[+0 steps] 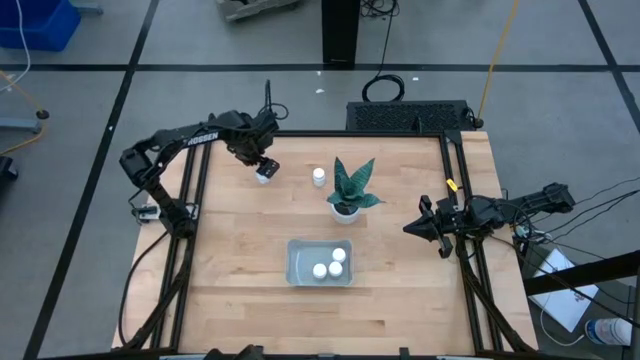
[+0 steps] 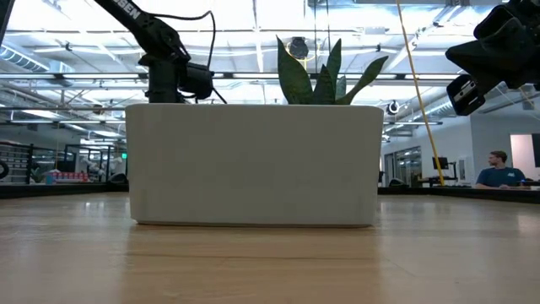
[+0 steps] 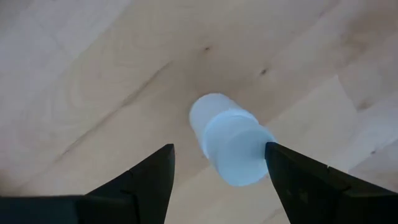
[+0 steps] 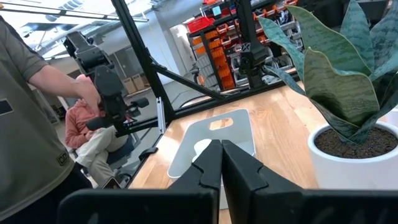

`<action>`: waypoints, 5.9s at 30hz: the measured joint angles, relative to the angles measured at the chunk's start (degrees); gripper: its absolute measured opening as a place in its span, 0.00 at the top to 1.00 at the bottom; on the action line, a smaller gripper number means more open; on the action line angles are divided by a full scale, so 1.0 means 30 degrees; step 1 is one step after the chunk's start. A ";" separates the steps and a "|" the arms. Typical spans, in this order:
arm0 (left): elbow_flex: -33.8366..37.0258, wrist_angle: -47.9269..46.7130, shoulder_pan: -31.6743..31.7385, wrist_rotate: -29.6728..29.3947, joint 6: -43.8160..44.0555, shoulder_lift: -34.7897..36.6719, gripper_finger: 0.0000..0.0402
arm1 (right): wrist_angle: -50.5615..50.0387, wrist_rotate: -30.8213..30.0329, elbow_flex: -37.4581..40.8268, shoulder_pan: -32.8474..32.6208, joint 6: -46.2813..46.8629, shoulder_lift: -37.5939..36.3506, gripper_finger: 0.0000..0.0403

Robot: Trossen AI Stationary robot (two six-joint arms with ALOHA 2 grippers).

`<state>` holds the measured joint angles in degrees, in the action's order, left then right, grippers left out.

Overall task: Pick and place pill bottles into a basket
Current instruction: Put the white pill bottle into the white bin

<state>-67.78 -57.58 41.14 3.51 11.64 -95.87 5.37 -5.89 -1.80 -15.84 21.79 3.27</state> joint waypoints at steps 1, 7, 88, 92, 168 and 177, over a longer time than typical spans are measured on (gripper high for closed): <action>0.0088 0.0064 -0.0037 -0.0005 0.0069 0.0012 0.36 | 0.0000 -0.0007 -0.0006 -0.0001 -0.0003 0.0001 0.99; 0.0158 -0.0034 0.0034 -0.0508 -0.0074 -0.0033 0.36 | 0.0000 0.0001 0.0000 0.0001 -0.0004 0.0007 0.99; 0.2955 0.0582 0.3989 0.0721 1.7850 0.0892 0.44 | 0.0000 -0.0006 -0.0007 0.0001 0.0003 -0.0001 0.99; 0.2153 0.0799 0.4131 -0.0112 1.8174 0.1246 0.44 | 0.0000 -0.0004 -0.0003 -0.0004 0.0000 0.0004 0.99; 0.1803 0.9391 0.4348 0.5084 1.7902 0.2154 0.54 | 0.0001 0.0001 -0.0006 -0.0007 0.0000 0.0003 0.99; 0.1766 1.1237 0.3386 0.5814 1.9357 0.6500 0.52 | 0.0000 0.0001 -0.0001 -0.0001 0.0000 0.0004 0.99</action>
<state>-62.48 -23.87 51.30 20.95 69.71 -76.37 5.37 -5.89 -1.81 -15.84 21.79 3.28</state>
